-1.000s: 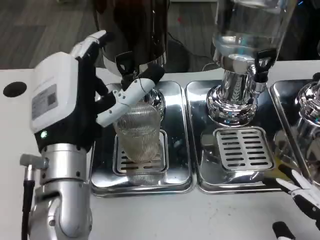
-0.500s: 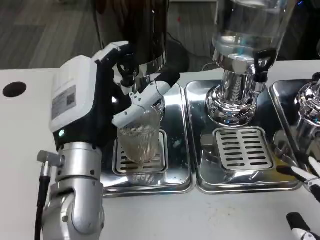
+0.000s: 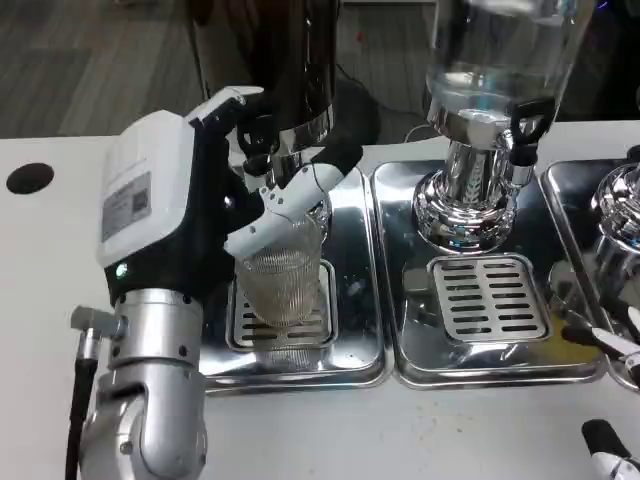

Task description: Grasp the cup under the faucet to collect the drink, then remove the cup.

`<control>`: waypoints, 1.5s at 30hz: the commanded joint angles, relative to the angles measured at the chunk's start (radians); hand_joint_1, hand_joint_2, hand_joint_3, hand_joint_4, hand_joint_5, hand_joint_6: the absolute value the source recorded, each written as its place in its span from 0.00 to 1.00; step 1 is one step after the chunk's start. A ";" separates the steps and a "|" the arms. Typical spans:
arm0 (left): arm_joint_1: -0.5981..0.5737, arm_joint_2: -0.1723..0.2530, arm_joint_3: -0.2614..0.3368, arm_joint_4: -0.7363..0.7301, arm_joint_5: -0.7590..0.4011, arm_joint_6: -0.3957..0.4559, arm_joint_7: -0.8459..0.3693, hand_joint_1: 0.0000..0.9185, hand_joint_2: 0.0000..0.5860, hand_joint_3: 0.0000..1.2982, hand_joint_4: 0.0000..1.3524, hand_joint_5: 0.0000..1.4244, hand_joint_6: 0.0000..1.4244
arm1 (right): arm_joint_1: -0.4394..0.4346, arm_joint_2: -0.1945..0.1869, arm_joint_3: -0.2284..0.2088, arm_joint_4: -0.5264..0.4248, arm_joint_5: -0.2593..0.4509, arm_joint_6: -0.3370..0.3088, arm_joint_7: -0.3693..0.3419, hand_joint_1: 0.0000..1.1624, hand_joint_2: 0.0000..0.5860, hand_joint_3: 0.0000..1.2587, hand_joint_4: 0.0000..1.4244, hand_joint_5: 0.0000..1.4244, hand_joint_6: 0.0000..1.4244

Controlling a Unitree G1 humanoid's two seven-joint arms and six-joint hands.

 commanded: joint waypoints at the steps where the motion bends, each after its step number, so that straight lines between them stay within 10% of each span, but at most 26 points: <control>1: 0.041 0.008 -0.020 -0.018 0.023 -0.018 -0.021 0.00 0.08 0.33 0.29 0.64 0.67 | 0.003 -0.004 0.003 -0.004 0.016 -0.011 0.010 0.37 0.74 0.15 0.00 0.00 0.00; 45: 0.110 -0.001 -0.038 -0.055 0.042 -0.043 -0.025 0.00 0.08 0.34 0.30 0.64 0.67 | 0.017 0.003 0.005 -0.007 0.022 -0.017 0.015 0.37 0.73 0.15 0.00 0.00 0.00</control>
